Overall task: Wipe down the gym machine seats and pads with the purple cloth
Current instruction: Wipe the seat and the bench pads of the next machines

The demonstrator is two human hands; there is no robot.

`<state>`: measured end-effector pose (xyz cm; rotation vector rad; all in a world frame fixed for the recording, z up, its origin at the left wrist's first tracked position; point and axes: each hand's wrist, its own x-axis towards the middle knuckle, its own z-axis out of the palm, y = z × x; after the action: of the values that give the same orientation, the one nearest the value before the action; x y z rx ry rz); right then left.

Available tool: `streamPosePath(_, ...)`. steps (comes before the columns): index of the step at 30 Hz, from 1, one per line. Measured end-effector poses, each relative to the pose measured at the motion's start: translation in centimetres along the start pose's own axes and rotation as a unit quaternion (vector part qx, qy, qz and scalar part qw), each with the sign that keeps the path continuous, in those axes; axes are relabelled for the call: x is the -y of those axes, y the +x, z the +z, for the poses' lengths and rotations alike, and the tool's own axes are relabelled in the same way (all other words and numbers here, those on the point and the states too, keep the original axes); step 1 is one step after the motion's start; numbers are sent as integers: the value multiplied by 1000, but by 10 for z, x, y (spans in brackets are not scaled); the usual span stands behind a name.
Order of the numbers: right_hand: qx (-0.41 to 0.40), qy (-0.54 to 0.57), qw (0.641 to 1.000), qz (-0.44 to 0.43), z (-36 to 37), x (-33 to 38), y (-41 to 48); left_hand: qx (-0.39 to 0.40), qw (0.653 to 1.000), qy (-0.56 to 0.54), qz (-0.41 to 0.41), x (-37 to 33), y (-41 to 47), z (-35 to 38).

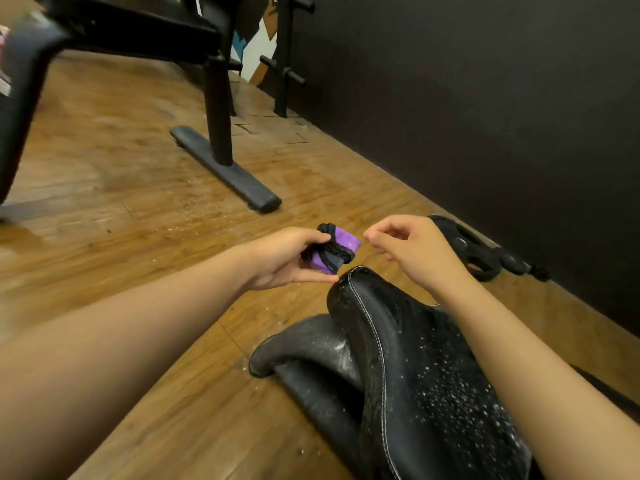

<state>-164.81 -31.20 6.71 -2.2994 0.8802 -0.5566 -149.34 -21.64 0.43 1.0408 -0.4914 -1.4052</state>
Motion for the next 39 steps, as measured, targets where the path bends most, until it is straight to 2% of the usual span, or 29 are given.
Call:
streamPosePath(3,-5,-5,1000,5,6,6,-11,50,998,21,21,-2,-4,11)
streamPosePath(7,-80,-70,994,39,-1,7,-13,89,994,0,58,-1,-2,24)
streamPosePath(14,-100,-118,986,63,-23,3,-28,128,990,8,64,0,15,44)
streamPosePath(17,-57,-138,988,48,-42,8,-39,124,989,25,72,3,14,63)
streamPosePath(21,25,-183,982,28,-51,17,-46,74,991,80,83,8,11,74)
streamPosePath(26,-35,-97,993,49,-33,1,-28,-28,990,98,93,-7,4,40)
streamPosePath(28,7,-102,991,84,-16,-13,-20,-55,987,135,65,-7,1,22)
streamPosePath(30,85,-138,979,123,4,-29,-14,-77,981,174,28,1,1,10)
streamPosePath(32,124,-164,970,127,18,-41,-14,-106,975,196,11,11,5,9)
streamPosePath(34,111,-158,976,104,27,-50,-15,-140,969,199,33,27,12,13)
streamPosePath(36,84,-167,979,79,31,-54,-18,-166,966,175,92,48,17,20)
streamPosePath(39,41,-196,978,51,38,-60,-20,-207,961,68,172,81,14,29)
